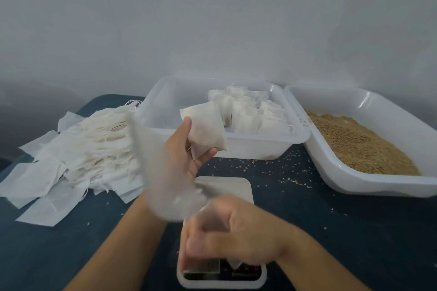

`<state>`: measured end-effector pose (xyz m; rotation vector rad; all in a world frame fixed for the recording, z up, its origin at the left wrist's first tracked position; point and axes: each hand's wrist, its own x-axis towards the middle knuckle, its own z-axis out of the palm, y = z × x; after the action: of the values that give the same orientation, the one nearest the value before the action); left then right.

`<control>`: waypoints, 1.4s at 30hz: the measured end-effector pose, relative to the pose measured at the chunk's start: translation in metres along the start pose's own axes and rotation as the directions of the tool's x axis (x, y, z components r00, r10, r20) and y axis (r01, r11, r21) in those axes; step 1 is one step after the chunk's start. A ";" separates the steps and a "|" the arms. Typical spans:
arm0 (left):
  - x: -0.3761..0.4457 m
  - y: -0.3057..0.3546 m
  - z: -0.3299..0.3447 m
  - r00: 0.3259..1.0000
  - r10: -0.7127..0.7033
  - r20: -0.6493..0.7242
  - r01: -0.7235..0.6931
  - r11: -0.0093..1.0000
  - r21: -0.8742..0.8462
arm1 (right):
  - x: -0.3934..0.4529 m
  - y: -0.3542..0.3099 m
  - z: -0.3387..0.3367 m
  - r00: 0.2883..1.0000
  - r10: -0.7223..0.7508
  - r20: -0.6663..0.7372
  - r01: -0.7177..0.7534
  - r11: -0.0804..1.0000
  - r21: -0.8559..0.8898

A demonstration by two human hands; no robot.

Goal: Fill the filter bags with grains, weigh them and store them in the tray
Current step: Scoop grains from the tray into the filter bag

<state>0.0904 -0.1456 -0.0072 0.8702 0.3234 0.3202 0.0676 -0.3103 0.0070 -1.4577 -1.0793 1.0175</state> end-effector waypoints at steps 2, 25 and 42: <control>0.001 -0.002 -0.005 0.995 0.022 0.093 -0.043 0.971 0.236 | -0.005 -0.008 -0.013 0.967 -0.071 -0.244 0.073 0.997 -0.001; -0.017 -0.026 -0.003 0.892 0.117 0.436 -0.446 0.372 0.814 | -0.028 0.009 -0.077 0.552 -0.432 -0.713 -0.113 0.808 -0.578; -0.019 -0.034 -0.001 0.888 0.050 0.457 -0.414 0.520 0.748 | -0.041 -0.001 -0.081 0.724 -0.311 -0.616 -0.002 0.891 -0.454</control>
<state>0.0776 -0.1726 -0.0320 1.9340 -0.0542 0.2284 0.1358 -0.3690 0.0208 -1.8422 -0.8717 0.0525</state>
